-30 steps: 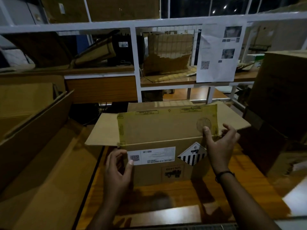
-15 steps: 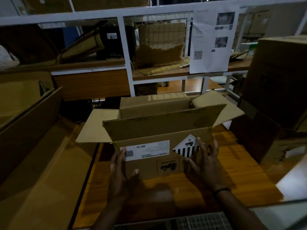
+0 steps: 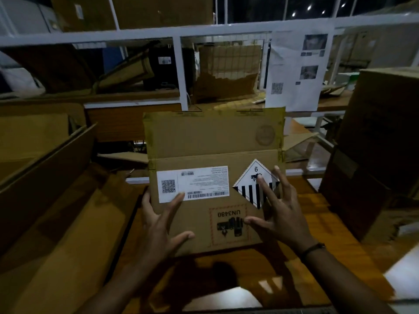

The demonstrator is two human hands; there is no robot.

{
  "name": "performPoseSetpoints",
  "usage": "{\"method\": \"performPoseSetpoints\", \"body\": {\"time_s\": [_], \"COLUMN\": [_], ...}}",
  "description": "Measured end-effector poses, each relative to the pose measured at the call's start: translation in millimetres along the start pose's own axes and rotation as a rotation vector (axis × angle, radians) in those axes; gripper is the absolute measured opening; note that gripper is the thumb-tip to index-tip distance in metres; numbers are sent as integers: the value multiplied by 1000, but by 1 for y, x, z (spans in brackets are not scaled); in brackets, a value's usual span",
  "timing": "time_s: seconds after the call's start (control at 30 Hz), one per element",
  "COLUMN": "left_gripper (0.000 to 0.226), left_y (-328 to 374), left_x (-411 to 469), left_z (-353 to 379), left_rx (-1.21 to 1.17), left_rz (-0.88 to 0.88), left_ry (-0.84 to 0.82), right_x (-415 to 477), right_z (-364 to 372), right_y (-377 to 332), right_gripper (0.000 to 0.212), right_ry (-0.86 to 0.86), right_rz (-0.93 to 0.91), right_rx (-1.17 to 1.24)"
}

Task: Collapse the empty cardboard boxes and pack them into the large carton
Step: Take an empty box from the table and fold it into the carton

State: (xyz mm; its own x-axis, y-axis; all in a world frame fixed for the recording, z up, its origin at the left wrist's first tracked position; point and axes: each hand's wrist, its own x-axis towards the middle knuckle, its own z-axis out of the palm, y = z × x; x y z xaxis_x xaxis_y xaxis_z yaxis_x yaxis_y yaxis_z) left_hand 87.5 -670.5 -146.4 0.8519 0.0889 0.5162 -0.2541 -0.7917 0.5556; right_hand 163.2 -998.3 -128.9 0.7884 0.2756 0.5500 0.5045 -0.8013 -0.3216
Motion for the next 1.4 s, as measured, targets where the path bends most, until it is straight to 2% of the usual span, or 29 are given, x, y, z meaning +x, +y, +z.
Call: {"method": "performPoseSetpoints", "body": {"time_s": [0.3, 0.47, 0.63, 0.8, 0.93, 1.2, 1.4], "left_gripper": [117, 106, 112, 108, 110, 108, 110], "left_y": [24, 50, 80, 107, 116, 97, 39], "left_x": [29, 62, 103, 130, 136, 122, 95], "left_z": [-61, -108, -153, -197, -231, -313, -385], "left_rx": [111, 146, 199, 236, 258, 332, 401], "left_rz": [56, 121, 140, 215, 205, 213, 188], "left_ry": [-19, 62, 136, 196, 241, 274, 305], "right_x": [29, 63, 105, 145, 167, 182, 184], "right_z": [-29, -69, -98, -127, -143, -132, -97], "right_y": [-22, -44, -67, -87, -110, -186, -272], "right_gripper": [113, 113, 115, 113, 113, 116, 115], "right_ry": [26, 153, 256, 347, 403, 431, 429], "right_rz": [-66, -153, -187, -251, -329, -355, -380], "right_rx": [-14, -46, -67, -41, -56, 4, 9]}}
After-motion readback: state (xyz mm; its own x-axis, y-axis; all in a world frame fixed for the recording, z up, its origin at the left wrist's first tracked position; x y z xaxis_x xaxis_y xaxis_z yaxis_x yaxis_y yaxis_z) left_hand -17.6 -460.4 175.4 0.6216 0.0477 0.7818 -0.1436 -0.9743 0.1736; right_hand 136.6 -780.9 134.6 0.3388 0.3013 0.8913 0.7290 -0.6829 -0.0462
